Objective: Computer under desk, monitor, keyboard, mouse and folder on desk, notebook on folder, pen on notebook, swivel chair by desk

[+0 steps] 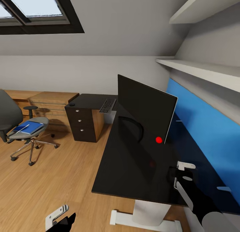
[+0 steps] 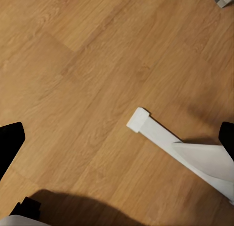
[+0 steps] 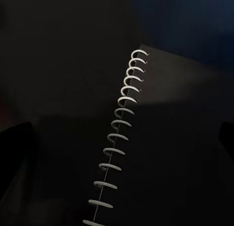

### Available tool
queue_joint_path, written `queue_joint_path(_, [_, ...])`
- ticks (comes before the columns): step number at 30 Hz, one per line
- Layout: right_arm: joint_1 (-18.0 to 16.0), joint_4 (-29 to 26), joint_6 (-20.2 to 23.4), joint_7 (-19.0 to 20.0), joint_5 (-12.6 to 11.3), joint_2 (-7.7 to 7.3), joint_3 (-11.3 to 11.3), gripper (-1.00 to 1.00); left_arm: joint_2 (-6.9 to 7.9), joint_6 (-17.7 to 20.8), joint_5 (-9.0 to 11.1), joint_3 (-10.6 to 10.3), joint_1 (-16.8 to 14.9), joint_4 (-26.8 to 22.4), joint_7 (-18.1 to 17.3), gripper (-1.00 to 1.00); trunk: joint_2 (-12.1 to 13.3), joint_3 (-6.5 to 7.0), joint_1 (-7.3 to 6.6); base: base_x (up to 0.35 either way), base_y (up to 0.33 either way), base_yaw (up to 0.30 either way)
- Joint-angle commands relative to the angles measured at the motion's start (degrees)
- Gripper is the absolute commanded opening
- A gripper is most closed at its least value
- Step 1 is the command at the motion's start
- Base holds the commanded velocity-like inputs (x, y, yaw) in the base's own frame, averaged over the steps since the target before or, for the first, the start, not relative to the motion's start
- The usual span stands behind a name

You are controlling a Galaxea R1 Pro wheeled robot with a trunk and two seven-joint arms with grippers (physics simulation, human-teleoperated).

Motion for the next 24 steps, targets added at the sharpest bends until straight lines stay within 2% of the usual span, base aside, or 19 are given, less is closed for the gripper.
queue_joint_path(1, [0.0,3.34,0.5,-0.44,-0.68,-0.09,0.42,1.0,0.02,0.06,0.59,-0.07,-0.01,-0.1,0.41,1.0,-0.03,-0.06,0.01,0.0,0.0,0.0])
queue_joint_path(5, [0.0,3.34,0.5,-0.44,-0.68,-0.09,0.42,1.0,0.03,0.02,0.58,-0.09,-0.01,-0.12,0.39,1.0,-0.03,-0.06,0.01,-0.059,0.0,0.0])
queue_joint_path(12, [0.0,3.34,0.5,-0.44,-0.68,-0.09,0.42,1.0,0.02,0.01,0.58,-0.1,-0.01,-0.05,0.39,1.0,-0.03,-0.06,0.01,-0.21,0.0,0.0])
queue_joint_path(24, [0.0,3.34,0.45,-0.35,-0.68,-0.09,0.43,1.0,0.01,0.0,0.58,-0.1,-0.01,-0.04,0.39,1.0,-0.03,-0.06,0.01,-0.047,0.0,0.0])
